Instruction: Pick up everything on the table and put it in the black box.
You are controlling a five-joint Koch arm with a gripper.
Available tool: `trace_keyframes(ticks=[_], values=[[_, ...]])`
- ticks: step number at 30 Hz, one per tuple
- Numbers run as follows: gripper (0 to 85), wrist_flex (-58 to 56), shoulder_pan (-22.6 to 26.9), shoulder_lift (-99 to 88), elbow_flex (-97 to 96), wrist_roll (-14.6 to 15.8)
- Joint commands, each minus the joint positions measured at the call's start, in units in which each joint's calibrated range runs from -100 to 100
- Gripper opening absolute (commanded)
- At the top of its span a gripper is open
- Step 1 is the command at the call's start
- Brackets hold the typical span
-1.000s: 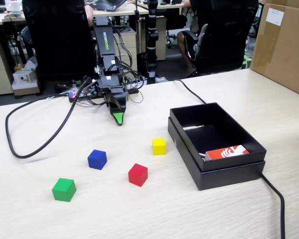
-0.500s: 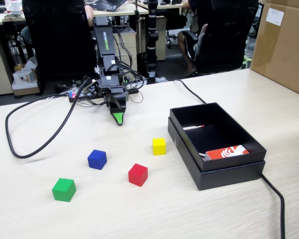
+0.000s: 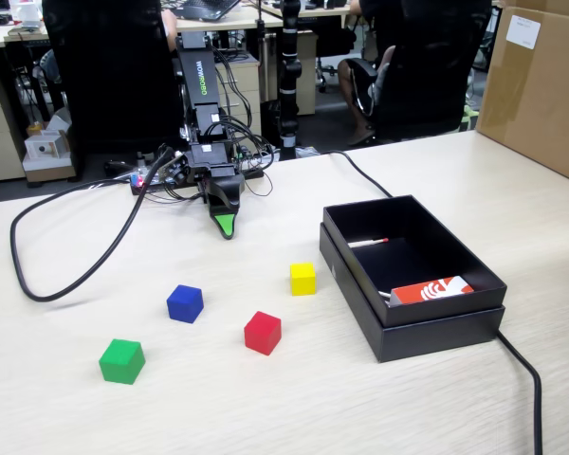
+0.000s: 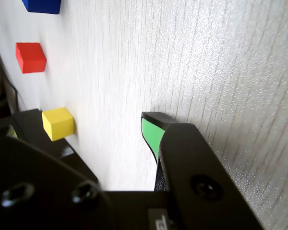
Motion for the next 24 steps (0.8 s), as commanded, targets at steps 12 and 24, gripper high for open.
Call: trace_keyframes(ticks=[12,24], values=[[47.9,-3.99,-0.10,-0.13,-0.29,-0.15],[47.3,-26.03,1.81,3.20,19.38,3.42]])
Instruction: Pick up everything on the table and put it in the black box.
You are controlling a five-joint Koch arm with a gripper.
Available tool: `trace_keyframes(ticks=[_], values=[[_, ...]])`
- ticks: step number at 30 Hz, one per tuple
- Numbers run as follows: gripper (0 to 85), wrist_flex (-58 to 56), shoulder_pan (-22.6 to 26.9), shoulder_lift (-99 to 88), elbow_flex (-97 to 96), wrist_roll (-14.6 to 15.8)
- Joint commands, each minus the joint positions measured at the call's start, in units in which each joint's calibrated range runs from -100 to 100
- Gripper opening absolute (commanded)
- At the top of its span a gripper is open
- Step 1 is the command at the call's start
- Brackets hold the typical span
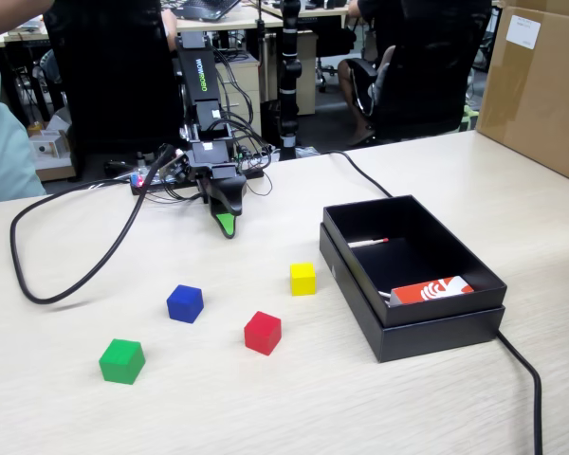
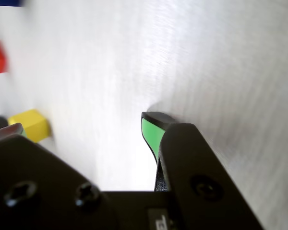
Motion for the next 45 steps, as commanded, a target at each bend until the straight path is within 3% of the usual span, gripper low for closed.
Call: trace_keyframes(ticks=[1,12,26,32,39,45], values=[[47.3,-10.24,0.88,4.13,10.23,1.66],[47.5,-33.30,5.57,43.14,57.01,7.81],[46.8,-35.12,7.42,79.52,78.95,10.94],[41.6,-35.12,7.42,87.55,82.85,11.53],[18.9,-35.03,7.42,90.30,84.03,13.24],[18.6,-37.36,7.33,81.01,85.03,13.28]])
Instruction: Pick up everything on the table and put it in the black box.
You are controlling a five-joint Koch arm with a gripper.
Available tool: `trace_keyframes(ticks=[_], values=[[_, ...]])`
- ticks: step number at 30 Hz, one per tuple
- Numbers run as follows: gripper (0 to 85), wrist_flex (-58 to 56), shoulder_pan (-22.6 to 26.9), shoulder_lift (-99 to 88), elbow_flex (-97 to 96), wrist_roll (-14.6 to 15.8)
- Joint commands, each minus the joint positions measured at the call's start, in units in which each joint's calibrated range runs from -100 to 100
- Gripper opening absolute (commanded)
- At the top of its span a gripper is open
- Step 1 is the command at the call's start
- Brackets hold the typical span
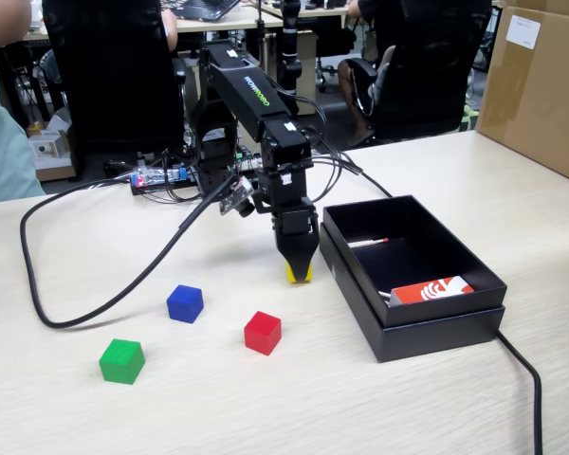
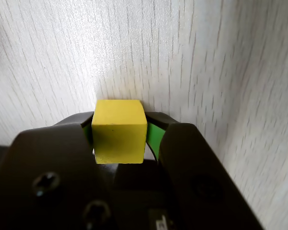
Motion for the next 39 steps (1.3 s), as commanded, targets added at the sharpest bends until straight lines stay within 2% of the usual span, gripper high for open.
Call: trace_keyframes(ticks=[1,9,20,37,39], values=[[18.6,-3.80,0.34,-11.33,5.97,0.10],[18.6,-9.85,4.44,-22.92,18.75,1.81],[18.8,-12.70,8.45,-5.24,27.91,3.47],[19.8,-13.91,8.94,8.30,27.91,3.76],[25.0,-13.99,8.94,9.56,27.37,3.76]])
